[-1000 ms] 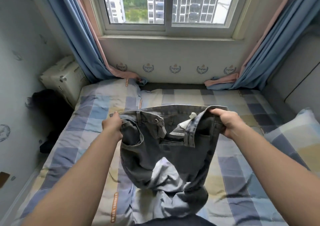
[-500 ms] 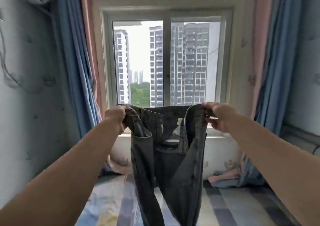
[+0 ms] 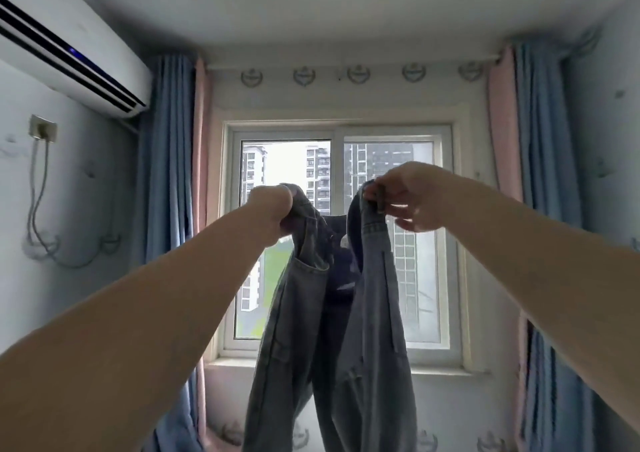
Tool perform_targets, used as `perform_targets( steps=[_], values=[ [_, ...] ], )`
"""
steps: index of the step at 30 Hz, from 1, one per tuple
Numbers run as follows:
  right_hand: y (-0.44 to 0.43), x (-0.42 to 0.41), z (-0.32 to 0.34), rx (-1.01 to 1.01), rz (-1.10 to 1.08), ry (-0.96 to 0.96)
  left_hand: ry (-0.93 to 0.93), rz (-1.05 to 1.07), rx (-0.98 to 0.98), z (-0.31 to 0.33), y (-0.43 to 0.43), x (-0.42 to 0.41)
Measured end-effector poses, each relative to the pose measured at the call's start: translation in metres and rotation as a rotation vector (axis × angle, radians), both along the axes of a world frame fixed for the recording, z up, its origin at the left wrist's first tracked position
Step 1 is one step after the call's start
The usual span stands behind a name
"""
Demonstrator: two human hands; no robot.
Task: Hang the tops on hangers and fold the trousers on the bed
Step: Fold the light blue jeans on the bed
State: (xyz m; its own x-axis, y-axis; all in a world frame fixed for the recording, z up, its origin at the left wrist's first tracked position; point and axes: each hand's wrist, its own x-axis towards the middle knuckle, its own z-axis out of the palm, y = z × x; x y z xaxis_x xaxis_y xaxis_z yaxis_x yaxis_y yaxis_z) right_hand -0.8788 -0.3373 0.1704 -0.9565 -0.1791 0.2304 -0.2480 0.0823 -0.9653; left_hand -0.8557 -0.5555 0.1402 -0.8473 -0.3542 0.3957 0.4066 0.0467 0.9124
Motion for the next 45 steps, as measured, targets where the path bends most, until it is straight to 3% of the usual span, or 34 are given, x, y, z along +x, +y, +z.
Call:
perform_targets(
  steps=[4, 13, 19, 24, 26, 29, 31, 33, 36, 39, 42, 45],
  values=[
    [-0.019, 0.009, 0.015, 0.026, 0.141, 0.001, -0.007, -0.145, -0.016, 0.007, 0.023, 0.011],
    [-0.035, 0.016, 0.011, 0.011, 0.159, 0.081, -0.051, -0.287, -0.245, -0.025, 0.040, 0.016],
    [-0.037, 0.026, -0.005, -0.001, 0.191, 0.110, 0.060, -0.125, 0.040, -0.044, 0.051, 0.010],
    [0.005, -0.001, -0.048, 0.062, -0.256, 0.555, 0.068, -0.111, 0.100, -0.045, 0.035, 0.012],
    [0.022, -0.014, -0.080, 0.048, -0.214, 0.403, 0.094, -0.150, 0.124, -0.041, 0.028, 0.017],
    [0.036, -0.033, -0.124, -0.033, 0.248, 0.004, 0.106, -0.257, 0.100, -0.035, 0.021, 0.024],
    [0.037, -0.035, -0.139, -0.111, 0.457, -0.080, 0.099, -0.338, 0.070, -0.034, 0.018, 0.026],
    [0.035, -0.036, -0.142, -0.220, 0.478, -0.087, 0.083, -0.393, 0.035, -0.034, 0.012, 0.028],
    [0.030, -0.033, -0.132, -0.288, 0.377, -0.102, 0.047, -0.411, -0.009, -0.036, -0.003, 0.029],
    [0.025, -0.025, -0.115, -0.203, 0.221, -0.060, 0.007, -0.336, -0.047, -0.038, -0.022, 0.029],
    [0.014, -0.015, -0.089, -0.190, 0.015, 0.134, 0.007, -0.139, -0.063, -0.038, -0.036, 0.028],
    [-0.001, -0.006, -0.065, -0.043, -0.204, 0.385, 0.056, 0.036, -0.041, -0.034, -0.045, 0.023]
  ],
)
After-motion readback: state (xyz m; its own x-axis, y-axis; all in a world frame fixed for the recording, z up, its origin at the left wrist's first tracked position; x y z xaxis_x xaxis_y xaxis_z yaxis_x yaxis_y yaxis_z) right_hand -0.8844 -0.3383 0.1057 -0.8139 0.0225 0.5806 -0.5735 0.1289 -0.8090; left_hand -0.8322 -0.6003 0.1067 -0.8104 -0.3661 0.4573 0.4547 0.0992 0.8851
